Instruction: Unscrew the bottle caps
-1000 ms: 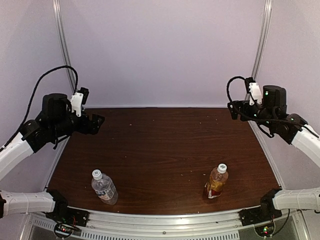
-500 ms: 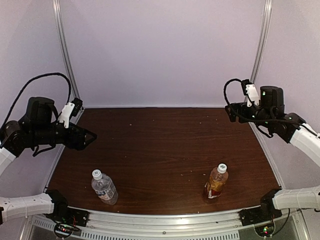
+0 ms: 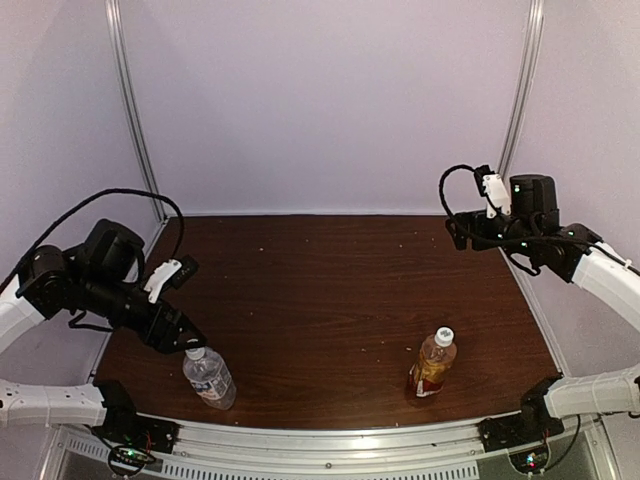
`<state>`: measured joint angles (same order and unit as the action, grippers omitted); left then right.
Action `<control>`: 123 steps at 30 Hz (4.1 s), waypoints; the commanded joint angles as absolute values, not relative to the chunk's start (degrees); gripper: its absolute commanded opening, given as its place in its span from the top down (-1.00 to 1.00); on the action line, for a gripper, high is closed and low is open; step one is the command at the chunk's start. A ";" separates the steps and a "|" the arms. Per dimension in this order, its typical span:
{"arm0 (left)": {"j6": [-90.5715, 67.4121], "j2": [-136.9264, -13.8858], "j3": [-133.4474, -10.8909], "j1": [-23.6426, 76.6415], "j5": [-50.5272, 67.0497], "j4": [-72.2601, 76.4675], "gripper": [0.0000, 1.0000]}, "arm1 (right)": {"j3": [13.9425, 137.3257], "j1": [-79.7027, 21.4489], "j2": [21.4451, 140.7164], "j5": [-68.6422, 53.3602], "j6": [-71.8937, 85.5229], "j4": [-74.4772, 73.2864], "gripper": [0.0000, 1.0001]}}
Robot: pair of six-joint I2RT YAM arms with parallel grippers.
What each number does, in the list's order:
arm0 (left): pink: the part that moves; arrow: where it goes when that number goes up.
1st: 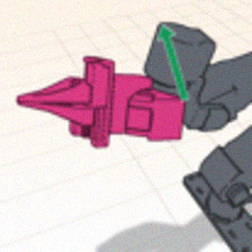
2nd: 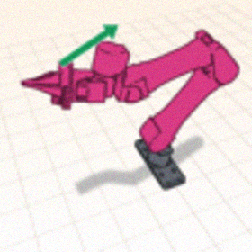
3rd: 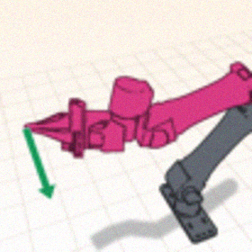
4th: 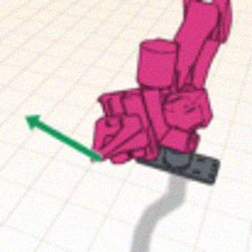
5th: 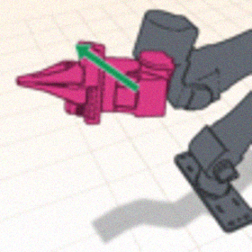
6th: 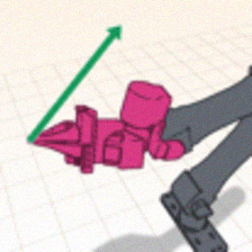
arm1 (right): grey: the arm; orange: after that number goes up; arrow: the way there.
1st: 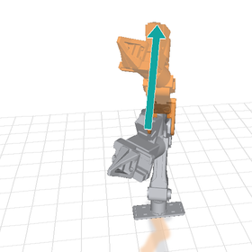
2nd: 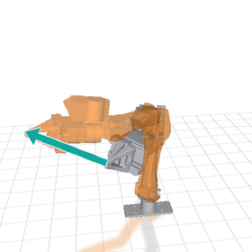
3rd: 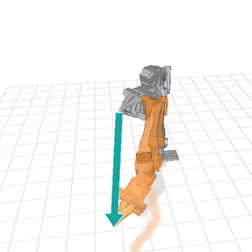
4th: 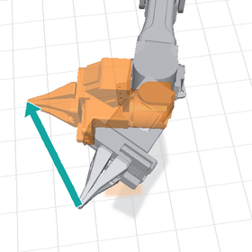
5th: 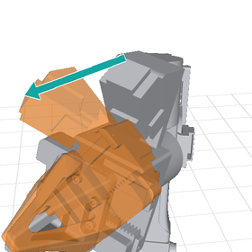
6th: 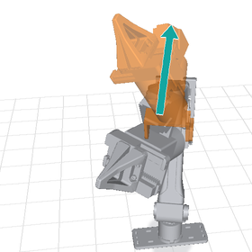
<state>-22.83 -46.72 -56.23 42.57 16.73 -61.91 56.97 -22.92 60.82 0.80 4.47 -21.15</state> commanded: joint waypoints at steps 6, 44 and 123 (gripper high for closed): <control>-27.73 -53.53 -57.80 52.82 7.50 -65.99 -0.34 | 57.57 -23.38 61.15 -0.86 4.12 -21.89 -1.00; -20.03 -60.41 -64.17 57.25 1.02 -52.03 1.00 | 60.93 -23.96 61.85 -6.57 4.31 -23.38 -1.00; -21.44 -80.64 -77.31 47.68 32.57 -11.71 1.00 | 72.16 -48.25 84.99 -39.99 -13.19 -13.47 -0.68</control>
